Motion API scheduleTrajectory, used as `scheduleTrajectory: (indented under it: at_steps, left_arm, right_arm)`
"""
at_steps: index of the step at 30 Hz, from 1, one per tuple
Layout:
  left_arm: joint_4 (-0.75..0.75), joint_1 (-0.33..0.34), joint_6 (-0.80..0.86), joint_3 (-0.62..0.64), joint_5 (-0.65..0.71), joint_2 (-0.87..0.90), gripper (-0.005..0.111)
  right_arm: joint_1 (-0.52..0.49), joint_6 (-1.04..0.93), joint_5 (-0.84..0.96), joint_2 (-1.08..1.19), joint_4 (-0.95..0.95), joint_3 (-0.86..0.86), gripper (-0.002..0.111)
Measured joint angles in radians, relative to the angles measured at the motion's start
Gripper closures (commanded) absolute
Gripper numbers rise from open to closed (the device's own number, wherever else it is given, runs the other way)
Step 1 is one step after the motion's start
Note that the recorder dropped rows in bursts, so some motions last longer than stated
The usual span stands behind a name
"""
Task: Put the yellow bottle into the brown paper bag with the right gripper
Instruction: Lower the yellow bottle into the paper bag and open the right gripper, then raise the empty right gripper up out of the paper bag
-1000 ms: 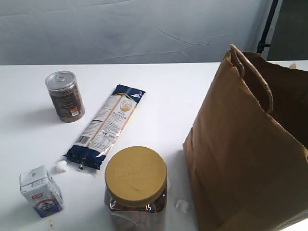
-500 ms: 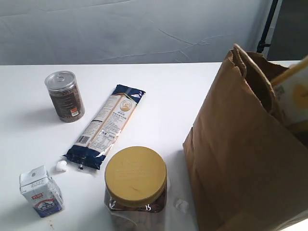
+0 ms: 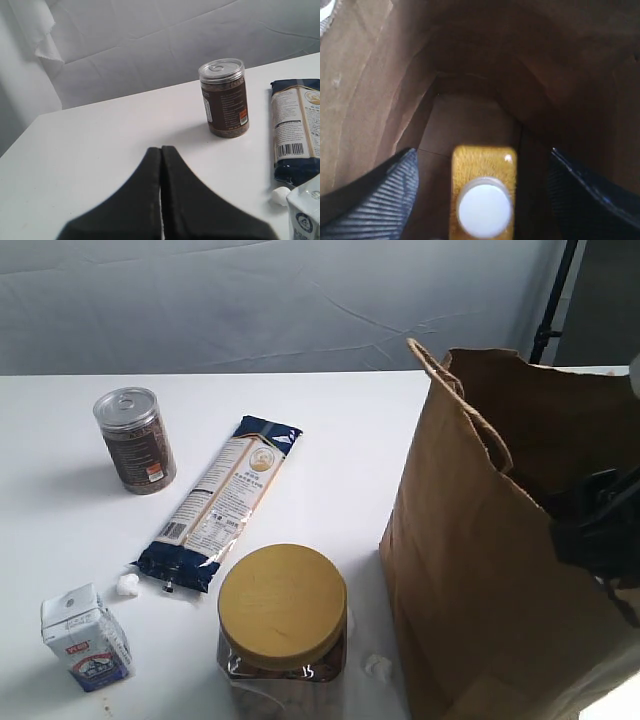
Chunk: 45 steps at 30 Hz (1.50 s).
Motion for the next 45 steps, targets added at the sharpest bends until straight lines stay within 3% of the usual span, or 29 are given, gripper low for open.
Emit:
scheduleTrajectory:
  at_steps: [9, 16, 24, 29, 33, 39, 45]
  left_arm:
    - [0.000, 0.000, 0.000, 0.000, 0.000, 0.000, 0.107]
    - [0.000, 0.000, 0.000, 0.000, 0.000, 0.000, 0.107]
    - [0.000, 0.000, 0.000, 0.000, 0.000, 0.000, 0.107]
    - [0.000, 0.000, 0.000, 0.000, 0.000, 0.000, 0.107]
    - [0.000, 0.000, 0.000, 0.000, 0.000, 0.000, 0.107]
    - [0.000, 0.000, 0.000, 0.000, 0.000, 0.000, 0.107]
    - [0.000, 0.000, 0.000, 0.000, 0.000, 0.000, 0.107]
  right_arm:
    - [0.000, 0.000, -0.009, 0.000, -0.006, 0.000, 0.041]
    - [0.000, 0.000, -0.009, -0.006, -0.004, 0.000, 0.050]
    - [0.000, -0.010, 0.035, -0.124, 0.037, -0.076, 0.108]
    - [0.000, -0.086, 0.079, -0.229, 0.088, -0.217, 0.108]
    - [0.000, -0.109, 0.105, -0.336, 0.112, -0.228, 0.108]
    - [0.000, 0.002, -0.043, -0.451, -0.004, -0.061, 0.108]
    - [0.000, 0.269, -0.247, -0.454, -0.335, 0.141, 0.108]
